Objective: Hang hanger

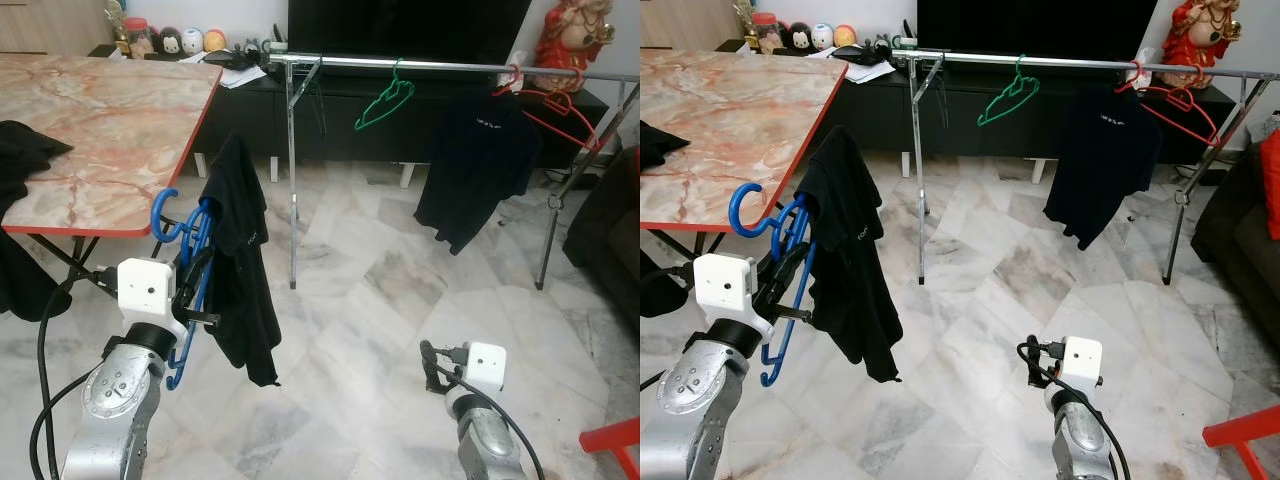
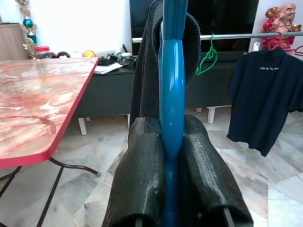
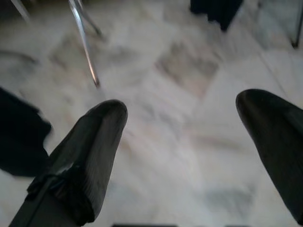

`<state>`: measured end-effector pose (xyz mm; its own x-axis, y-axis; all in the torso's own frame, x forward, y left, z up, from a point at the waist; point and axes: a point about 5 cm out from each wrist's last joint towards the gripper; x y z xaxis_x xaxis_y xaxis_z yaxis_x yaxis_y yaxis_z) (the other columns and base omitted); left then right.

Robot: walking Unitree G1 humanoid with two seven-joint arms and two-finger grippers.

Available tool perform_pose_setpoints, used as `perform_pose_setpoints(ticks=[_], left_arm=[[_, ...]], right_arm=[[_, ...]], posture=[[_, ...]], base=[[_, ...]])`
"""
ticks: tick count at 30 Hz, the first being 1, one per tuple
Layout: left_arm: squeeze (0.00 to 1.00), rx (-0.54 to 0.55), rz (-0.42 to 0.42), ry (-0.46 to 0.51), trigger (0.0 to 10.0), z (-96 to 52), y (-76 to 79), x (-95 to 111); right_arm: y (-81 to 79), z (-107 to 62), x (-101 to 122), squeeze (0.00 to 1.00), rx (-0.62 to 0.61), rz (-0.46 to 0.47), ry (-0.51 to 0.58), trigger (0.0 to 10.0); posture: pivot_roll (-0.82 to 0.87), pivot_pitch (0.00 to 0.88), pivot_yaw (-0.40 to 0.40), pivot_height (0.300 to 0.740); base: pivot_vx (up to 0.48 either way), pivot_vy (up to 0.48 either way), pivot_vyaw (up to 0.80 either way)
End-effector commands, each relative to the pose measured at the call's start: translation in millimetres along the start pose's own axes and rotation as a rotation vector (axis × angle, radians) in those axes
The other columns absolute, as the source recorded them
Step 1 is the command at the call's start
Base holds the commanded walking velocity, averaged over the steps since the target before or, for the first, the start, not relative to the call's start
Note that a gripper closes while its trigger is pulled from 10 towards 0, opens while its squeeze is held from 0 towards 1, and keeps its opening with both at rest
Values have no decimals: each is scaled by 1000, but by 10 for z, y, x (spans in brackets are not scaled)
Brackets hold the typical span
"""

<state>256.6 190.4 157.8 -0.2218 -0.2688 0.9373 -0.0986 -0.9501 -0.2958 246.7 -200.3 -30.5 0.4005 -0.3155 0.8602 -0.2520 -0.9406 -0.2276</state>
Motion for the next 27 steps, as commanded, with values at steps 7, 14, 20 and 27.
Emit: perform_pose_setpoints(ticks=[7, 14, 20, 27], left_arm=[[0, 3, 7, 62, 10000, 15, 25, 145], [0, 2, 3, 59, 10000, 8, 39, 142], [0, -1, 2, 59, 10000, 11, 41, 140], [0, -1, 2, 59, 10000, 11, 47, 142]], right_arm=[[483, -416, -689, 0, -160, -80, -365, 10000], [544, -678, -1010, 0, -168, -75, -497, 10000], [517, -662, -997, 1000, -154, -57, -479, 10000], [533, -695, -1024, 1000, -158, -73, -481, 10000]], posture=[[112, 7, -93, 740], [110, 9, -92, 740], [108, 12, -89, 740], [112, 12, -91, 740]], base=[[0, 0, 0], [0, 0, 0], [0, 0, 0], [0, 0, 0]])
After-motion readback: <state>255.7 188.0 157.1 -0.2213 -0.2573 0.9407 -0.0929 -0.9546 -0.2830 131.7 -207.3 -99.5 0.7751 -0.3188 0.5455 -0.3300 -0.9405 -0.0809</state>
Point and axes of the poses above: a point about 5 cm out from each wrist's last joint towards the gripper, its own z axis pointing out of the wrist towards the gripper, its own x axis along the axis of the wrist's last joint, y = z × x, and after that the axes turned 11 degrees about z, right-handed
